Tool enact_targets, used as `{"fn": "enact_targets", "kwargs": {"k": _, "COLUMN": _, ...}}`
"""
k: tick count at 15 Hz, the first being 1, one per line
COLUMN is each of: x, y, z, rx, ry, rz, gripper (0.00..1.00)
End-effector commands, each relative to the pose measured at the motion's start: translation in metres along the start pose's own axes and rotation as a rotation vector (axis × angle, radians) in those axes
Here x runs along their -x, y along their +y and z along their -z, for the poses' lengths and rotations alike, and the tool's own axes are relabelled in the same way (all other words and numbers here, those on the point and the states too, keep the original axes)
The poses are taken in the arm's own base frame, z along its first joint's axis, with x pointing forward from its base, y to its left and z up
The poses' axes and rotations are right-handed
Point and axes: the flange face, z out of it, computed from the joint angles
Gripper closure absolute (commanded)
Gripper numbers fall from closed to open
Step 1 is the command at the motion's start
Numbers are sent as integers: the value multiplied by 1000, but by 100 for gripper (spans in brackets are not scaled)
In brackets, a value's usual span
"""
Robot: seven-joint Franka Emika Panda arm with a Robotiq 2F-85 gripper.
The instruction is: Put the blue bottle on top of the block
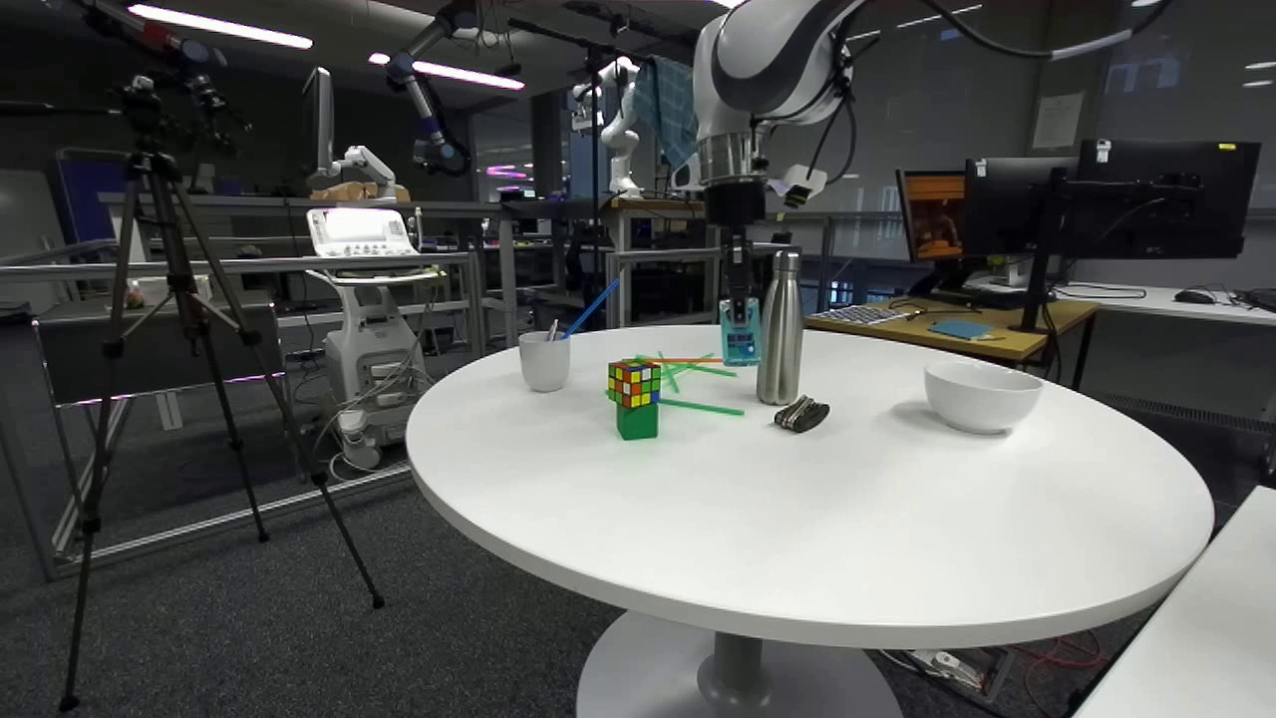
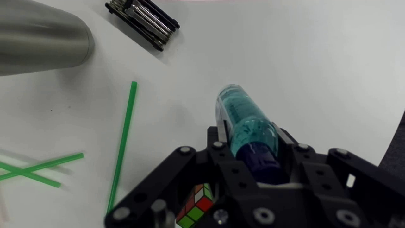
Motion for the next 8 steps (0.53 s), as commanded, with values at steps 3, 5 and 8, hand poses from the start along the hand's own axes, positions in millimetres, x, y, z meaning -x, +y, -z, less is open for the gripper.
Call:
{"fn": "enact_targets", "kwargs": {"k": 3, "x": -31, "y": 6, "z": 16, "rx": 21, "ry": -53, "rz": 7, "gripper": 90}}
{"fn": "enact_targets", "kwargs": {"k": 5, "x": -39, "y": 9, "z": 18, "rx": 20, "ry": -55, "rz": 17, "gripper": 90}}
{"fn": "enact_targets", "kwargs": {"k": 8, "x": -51, "y": 13, "z": 24, "rx": 32, "ry": -32, "rz": 29, "gripper": 90}}
